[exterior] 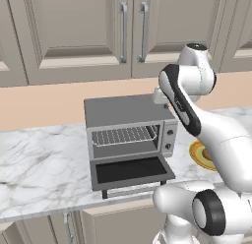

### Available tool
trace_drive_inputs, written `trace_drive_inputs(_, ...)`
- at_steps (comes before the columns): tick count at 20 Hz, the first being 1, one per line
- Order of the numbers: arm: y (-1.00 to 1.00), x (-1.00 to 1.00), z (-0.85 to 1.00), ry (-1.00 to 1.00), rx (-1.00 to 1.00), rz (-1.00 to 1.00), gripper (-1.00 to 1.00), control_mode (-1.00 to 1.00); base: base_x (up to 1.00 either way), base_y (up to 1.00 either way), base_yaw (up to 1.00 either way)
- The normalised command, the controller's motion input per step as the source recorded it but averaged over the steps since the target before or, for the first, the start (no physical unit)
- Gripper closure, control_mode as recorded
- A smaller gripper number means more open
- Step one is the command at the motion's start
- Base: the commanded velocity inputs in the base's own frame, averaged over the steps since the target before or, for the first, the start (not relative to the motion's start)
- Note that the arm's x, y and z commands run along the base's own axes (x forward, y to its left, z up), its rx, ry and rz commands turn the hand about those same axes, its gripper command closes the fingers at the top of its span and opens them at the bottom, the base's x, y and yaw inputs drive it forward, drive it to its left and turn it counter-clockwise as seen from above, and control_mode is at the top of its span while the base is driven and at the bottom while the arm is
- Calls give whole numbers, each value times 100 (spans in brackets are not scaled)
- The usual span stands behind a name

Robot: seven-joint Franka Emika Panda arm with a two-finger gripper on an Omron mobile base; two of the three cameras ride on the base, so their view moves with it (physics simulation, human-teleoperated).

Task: Pick up the bagel from the plate, place it on the toaster oven rack, close the door, and set the timer.

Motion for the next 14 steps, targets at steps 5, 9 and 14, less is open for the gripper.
trace_drive_inputs(5,15,-23,0,0,0,0,-100,-100,0,0,0)
trace_drive_inputs(9,61,-26,-6,0,-18,1,-100,-100,0,0,0)
trace_drive_inputs(14,72,-32,-22,-1,-36,5,-100,-100,0,0,0)
